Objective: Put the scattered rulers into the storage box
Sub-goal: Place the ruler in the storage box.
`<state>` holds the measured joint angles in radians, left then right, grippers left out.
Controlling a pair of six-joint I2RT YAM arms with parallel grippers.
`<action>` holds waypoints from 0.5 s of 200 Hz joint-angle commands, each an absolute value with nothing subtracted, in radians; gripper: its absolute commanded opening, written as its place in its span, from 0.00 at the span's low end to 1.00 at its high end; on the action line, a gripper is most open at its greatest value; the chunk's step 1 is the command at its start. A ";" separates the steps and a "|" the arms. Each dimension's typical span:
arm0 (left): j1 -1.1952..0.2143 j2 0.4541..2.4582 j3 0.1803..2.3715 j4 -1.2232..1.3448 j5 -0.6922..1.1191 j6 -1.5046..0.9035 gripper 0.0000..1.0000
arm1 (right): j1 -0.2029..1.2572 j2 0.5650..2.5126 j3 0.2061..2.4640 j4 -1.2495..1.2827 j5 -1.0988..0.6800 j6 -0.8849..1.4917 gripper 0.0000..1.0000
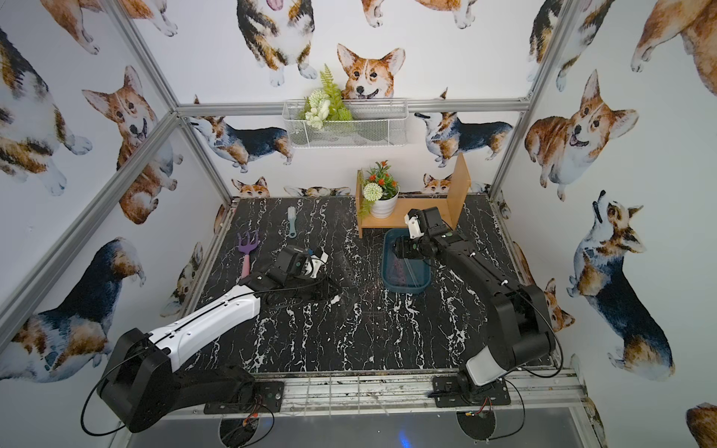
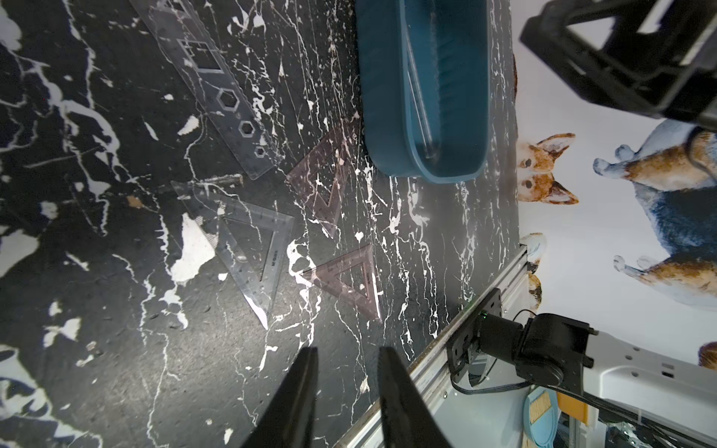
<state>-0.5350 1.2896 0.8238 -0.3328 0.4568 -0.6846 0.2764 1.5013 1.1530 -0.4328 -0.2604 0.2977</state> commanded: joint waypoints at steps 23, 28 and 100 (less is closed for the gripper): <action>-0.534 1.280 0.853 -0.425 0.348 -0.650 0.34 | 0.317 1.417 1.166 -0.496 -0.180 0.307 0.55; -0.534 1.279 0.854 -0.433 0.337 -0.649 0.34 | 0.325 1.410 1.166 -0.501 -0.173 0.308 0.53; -0.525 1.267 0.832 -0.446 0.284 -0.662 0.34 | 0.456 1.390 1.181 -0.529 -0.118 0.342 0.46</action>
<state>-0.5297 1.2736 0.8413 -0.4377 0.3130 -0.6628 0.4259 1.3895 1.1717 -0.5087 -0.1513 0.3141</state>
